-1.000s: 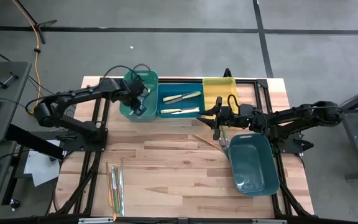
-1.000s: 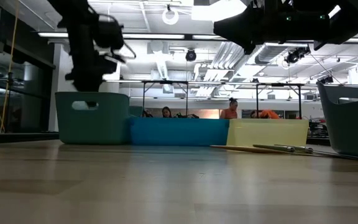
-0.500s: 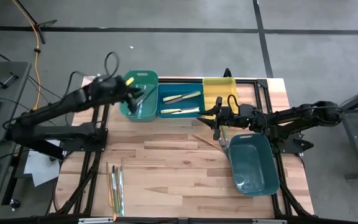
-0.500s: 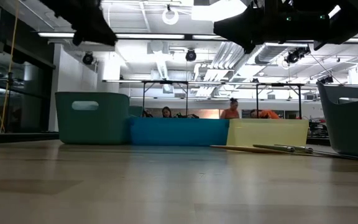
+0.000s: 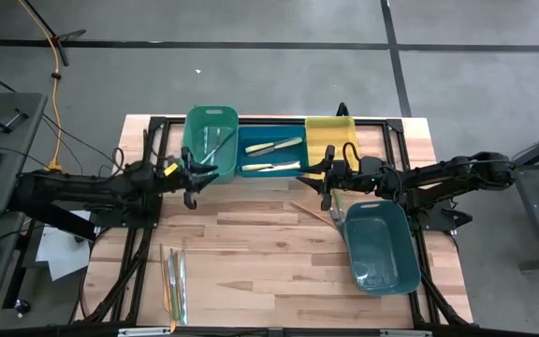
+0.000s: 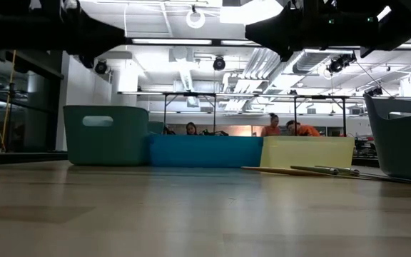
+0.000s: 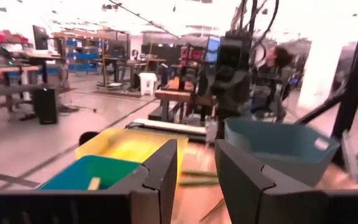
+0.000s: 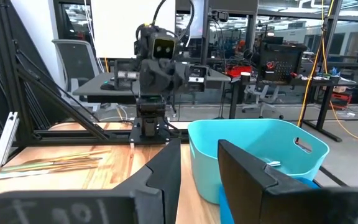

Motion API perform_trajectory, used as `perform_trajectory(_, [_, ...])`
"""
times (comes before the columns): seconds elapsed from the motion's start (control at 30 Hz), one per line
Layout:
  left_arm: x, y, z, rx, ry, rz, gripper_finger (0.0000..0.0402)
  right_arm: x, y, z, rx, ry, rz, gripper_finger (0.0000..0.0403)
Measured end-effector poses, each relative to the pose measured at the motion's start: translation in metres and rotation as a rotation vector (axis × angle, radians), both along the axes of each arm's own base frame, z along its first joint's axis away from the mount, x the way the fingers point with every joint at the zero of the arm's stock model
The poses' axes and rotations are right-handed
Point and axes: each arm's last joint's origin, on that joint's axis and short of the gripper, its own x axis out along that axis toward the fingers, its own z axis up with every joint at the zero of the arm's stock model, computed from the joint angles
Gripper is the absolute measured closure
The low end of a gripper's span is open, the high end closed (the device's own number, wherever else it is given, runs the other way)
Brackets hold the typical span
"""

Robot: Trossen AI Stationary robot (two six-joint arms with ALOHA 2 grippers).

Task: Sort silverware by color (type)
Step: Put the blue knife into the green bin

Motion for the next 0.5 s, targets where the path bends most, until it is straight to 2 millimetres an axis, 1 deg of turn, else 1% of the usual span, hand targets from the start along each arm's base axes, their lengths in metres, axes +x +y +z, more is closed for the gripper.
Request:
perform_trajectory(0.07, [-0.0003, -0.0001, -0.0035, 0.040, 0.021, 0.028, 0.0300, 0.0000, 0.0000, -0.0001, -0.001, 0.000, 0.000, 0.0300])
perform_trajectory(0.27, [-0.0004, -0.0007, -0.0027, 0.127, 0.033, 0.032, 0.0300, 0.0000, 0.0000, 0.0000, -0.002, 0.001, 0.001, 0.0300])
perform_trajectory(0.5, [-0.0003, -0.0008, -0.0031, 0.143, 0.040, 0.032, 0.0300, 0.0000, 0.0002, -0.0001, -0.001, 0.001, 0.002, 0.0300])
